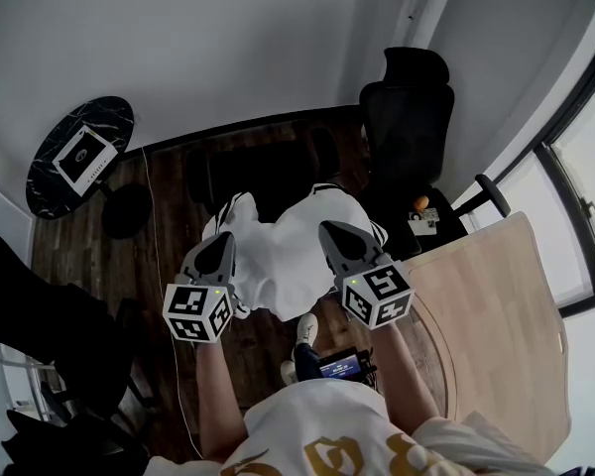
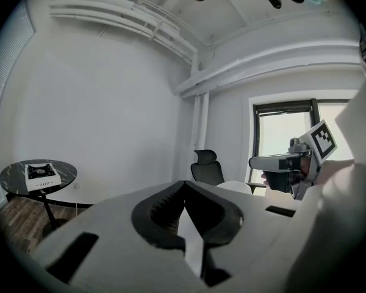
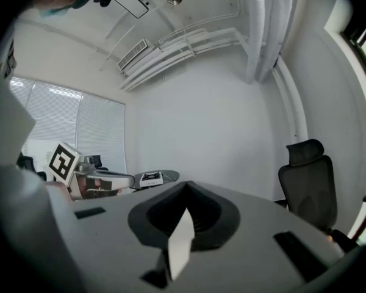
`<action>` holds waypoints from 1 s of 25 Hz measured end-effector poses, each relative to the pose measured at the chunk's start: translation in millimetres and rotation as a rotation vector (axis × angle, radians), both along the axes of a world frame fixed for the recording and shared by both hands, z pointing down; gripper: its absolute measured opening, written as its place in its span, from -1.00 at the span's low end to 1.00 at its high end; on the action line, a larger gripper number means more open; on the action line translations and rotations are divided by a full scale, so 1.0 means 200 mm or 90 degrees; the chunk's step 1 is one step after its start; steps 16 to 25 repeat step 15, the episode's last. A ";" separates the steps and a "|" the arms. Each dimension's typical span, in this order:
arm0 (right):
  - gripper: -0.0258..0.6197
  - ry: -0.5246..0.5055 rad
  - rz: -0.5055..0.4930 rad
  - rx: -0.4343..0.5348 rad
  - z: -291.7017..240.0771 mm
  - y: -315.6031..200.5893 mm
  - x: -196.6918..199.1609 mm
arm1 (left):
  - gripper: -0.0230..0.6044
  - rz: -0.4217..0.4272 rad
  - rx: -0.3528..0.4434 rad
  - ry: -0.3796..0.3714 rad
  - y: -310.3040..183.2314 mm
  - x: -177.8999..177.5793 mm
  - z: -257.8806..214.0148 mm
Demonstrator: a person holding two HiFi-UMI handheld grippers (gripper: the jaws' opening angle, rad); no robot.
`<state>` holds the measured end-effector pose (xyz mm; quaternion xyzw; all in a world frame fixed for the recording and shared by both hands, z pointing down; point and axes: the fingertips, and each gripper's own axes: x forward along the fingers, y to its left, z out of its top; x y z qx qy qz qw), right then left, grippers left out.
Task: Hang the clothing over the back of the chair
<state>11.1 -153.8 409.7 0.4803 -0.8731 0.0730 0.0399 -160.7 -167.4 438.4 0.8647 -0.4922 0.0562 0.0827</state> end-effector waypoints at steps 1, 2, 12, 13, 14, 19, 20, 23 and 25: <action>-0.89 -0.002 -0.002 -0.001 0.00 0.00 0.00 | -0.86 0.001 0.001 0.000 0.00 0.00 0.00; -0.89 -0.007 -0.006 -0.002 0.00 0.00 0.00 | -0.86 0.001 0.001 0.000 0.00 0.01 0.00; -0.89 -0.020 -0.009 -0.005 -0.03 0.00 0.02 | -0.86 0.001 0.001 0.018 0.00 0.02 -0.03; -0.89 -0.019 -0.009 -0.005 -0.02 0.01 0.02 | -0.86 0.000 0.001 0.017 0.00 0.02 -0.03; -0.89 -0.017 -0.009 -0.006 -0.02 0.01 0.02 | -0.86 0.000 0.001 0.016 0.01 0.02 -0.03; -0.89 -0.015 -0.009 -0.006 -0.02 0.02 0.02 | -0.86 -0.001 0.001 0.015 0.01 0.02 -0.03; -0.89 -0.015 -0.009 -0.006 -0.02 0.02 0.02 | -0.86 -0.001 0.001 0.015 0.01 0.02 -0.03; -0.89 -0.015 -0.009 -0.006 -0.02 0.02 0.02 | -0.86 -0.001 0.001 0.015 0.01 0.02 -0.03; -0.89 -0.015 -0.009 -0.006 -0.02 0.02 0.02 | -0.86 -0.001 0.001 0.015 0.01 0.02 -0.03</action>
